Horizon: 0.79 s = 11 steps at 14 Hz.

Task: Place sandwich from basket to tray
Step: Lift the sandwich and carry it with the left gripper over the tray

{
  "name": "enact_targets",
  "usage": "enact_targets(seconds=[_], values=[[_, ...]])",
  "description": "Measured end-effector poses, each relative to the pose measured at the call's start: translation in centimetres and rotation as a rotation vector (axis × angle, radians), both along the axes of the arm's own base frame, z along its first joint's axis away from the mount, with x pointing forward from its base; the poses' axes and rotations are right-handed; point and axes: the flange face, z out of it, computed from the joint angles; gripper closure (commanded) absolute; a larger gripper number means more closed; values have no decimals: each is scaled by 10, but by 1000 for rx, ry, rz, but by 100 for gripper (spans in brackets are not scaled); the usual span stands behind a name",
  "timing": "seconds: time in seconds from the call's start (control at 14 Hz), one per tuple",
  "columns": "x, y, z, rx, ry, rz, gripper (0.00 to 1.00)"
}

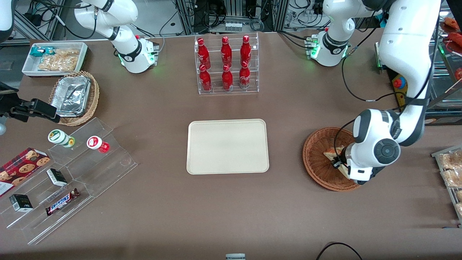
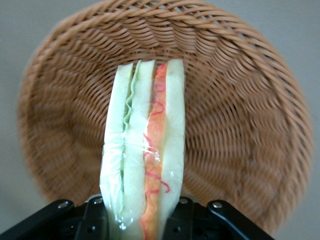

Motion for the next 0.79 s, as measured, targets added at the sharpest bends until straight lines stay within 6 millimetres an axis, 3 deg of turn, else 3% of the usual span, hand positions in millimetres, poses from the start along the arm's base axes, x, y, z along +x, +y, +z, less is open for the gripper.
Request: enact_targets(seconds=[0.14, 0.29, 0.43, 0.57, 0.79], values=[[-3, -47, 58, 3, 37, -69, 71], [-20, -126, 90, 12, 39, -140, 71], [-49, -211, 84, 20, 40, -210, 71], [-75, -291, 60, 0, 56, -276, 70], [-87, -374, 26, -73, 29, -354, 70]])
